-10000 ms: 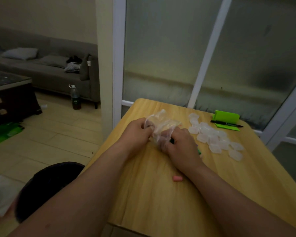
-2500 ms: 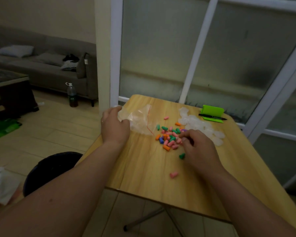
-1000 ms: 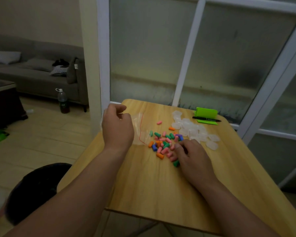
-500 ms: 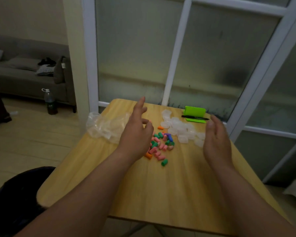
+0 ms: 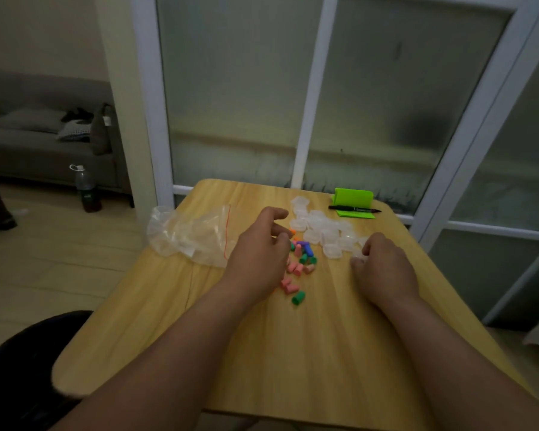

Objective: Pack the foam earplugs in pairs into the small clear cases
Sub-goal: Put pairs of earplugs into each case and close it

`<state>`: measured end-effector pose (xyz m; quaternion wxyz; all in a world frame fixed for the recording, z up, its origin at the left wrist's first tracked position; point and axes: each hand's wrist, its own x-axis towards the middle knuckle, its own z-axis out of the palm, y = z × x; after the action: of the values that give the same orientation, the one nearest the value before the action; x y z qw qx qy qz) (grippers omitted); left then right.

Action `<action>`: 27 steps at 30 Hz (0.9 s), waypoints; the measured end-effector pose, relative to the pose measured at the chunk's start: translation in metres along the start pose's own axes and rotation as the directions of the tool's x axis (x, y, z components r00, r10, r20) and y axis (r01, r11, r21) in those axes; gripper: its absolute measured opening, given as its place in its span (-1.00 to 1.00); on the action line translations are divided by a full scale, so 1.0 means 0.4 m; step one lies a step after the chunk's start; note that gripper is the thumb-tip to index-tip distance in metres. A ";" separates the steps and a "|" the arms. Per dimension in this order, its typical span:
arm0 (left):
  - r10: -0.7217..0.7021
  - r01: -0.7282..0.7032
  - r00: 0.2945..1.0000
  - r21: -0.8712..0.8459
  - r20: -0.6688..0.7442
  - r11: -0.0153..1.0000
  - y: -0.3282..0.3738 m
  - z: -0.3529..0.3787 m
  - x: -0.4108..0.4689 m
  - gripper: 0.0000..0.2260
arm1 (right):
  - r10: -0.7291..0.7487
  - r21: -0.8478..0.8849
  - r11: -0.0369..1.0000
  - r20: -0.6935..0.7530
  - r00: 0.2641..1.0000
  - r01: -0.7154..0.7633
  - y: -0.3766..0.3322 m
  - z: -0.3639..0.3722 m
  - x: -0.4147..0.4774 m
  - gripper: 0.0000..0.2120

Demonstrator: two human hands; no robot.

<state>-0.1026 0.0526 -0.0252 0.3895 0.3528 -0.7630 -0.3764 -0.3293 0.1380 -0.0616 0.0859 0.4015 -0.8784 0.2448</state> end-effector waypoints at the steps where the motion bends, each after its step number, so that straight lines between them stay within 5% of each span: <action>1: 0.004 -0.004 1.000 0.002 0.007 1.000 -0.002 -0.003 -0.004 -0.69 | 0.010 -0.005 1.000 0.030 0.999 -0.010 -0.004 -0.002 0.003 -0.80; 4: 0.011 -0.011 1.000 -0.004 0.011 1.000 -0.005 -0.011 -0.011 -0.69 | 0.047 -0.061 0.997 0.180 0.982 -0.037 -0.008 -0.021 0.008 -0.62; 8: -0.015 0.015 1.000 -0.002 -0.008 1.000 0.005 -0.013 -0.025 -0.70 | -0.042 0.048 0.998 0.259 0.965 0.030 -0.030 -0.073 -0.025 -0.78; 14: -0.160 0.215 0.970 -0.331 0.185 0.919 0.045 -0.013 -0.075 -0.80 | -0.285 0.571 0.800 0.089 0.954 0.186 -0.153 -0.143 -0.124 -0.88; 20: -0.182 0.399 0.889 -0.511 0.421 0.761 0.056 -0.060 -0.110 -0.76 | -0.411 0.643 0.711 0.051 0.910 0.285 -0.199 -0.162 -0.198 -0.85; 24: -0.179 0.425 0.879 -0.559 0.441 0.712 0.062 -0.071 -0.115 -0.77 | -0.420 0.733 0.642 0.092 0.903 0.224 -0.182 -0.176 -0.218 -0.78; 27: -0.180 0.406 0.896 -0.582 0.407 0.705 0.081 -0.071 -0.124 -0.78 | -0.298 0.848 0.530 0.205 0.932 -0.017 -0.170 -0.181 -0.216 -0.83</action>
<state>-0.0637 0.1004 -0.0024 0.2930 0.2467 -0.5684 -0.7281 -0.2244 0.1935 -0.0042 -0.2428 0.4979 -0.6189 0.5568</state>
